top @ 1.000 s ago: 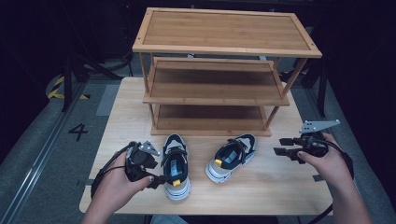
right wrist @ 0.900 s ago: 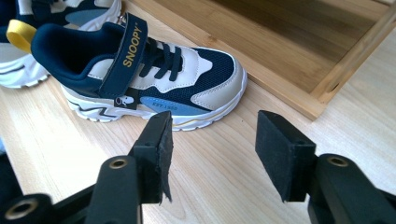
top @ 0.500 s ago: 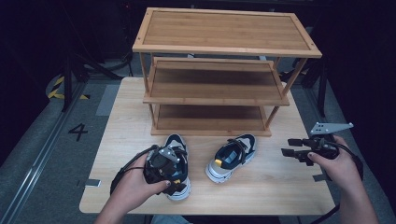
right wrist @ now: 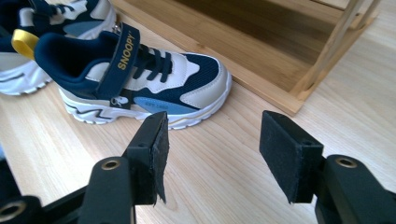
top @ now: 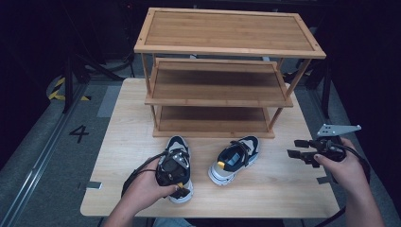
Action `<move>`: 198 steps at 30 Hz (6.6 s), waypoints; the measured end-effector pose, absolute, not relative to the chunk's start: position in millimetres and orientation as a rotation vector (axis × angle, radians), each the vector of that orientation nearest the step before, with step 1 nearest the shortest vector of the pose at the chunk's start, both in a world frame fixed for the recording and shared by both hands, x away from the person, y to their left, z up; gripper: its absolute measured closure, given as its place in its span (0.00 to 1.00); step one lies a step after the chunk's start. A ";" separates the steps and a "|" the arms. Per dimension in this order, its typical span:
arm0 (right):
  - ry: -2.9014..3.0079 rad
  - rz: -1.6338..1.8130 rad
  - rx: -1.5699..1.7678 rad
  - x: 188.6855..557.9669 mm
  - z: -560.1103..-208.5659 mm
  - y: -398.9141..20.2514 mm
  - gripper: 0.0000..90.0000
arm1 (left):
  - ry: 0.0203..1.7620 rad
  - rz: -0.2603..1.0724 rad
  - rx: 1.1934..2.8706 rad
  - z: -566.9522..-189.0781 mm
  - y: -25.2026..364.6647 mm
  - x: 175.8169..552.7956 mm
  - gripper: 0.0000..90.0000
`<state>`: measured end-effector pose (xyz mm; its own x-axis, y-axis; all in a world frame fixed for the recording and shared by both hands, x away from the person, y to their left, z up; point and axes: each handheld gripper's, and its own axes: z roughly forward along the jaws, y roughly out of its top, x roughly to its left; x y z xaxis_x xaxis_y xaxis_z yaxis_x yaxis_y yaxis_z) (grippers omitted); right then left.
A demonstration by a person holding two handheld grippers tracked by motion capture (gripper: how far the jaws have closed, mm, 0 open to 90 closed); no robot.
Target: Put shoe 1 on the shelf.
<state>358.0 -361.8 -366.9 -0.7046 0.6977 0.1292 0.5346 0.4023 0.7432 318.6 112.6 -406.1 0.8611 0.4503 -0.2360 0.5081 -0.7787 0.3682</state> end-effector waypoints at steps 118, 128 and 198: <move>2.346 1.063 1.225 295.5 -385.0 -410.0 0.48 | 0.210 0.078 2.610 -219.7 32.6 483.4 0.77; 2.360 1.071 1.191 296.2 -383.9 -405.4 0.47 | 0.285 0.263 2.505 -208.2 37.1 475.5 0.49; 2.417 1.082 1.100 309.5 -385.4 -387.7 0.47 | 0.671 0.185 1.982 -274.1 57.5 493.1 1.00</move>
<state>309.5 -387.7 -385.4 -0.6737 0.7369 0.0560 0.5328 0.4318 0.7277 493.1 57.5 -274.1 0.8350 0.5293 -0.1506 0.3776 -0.3520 0.8564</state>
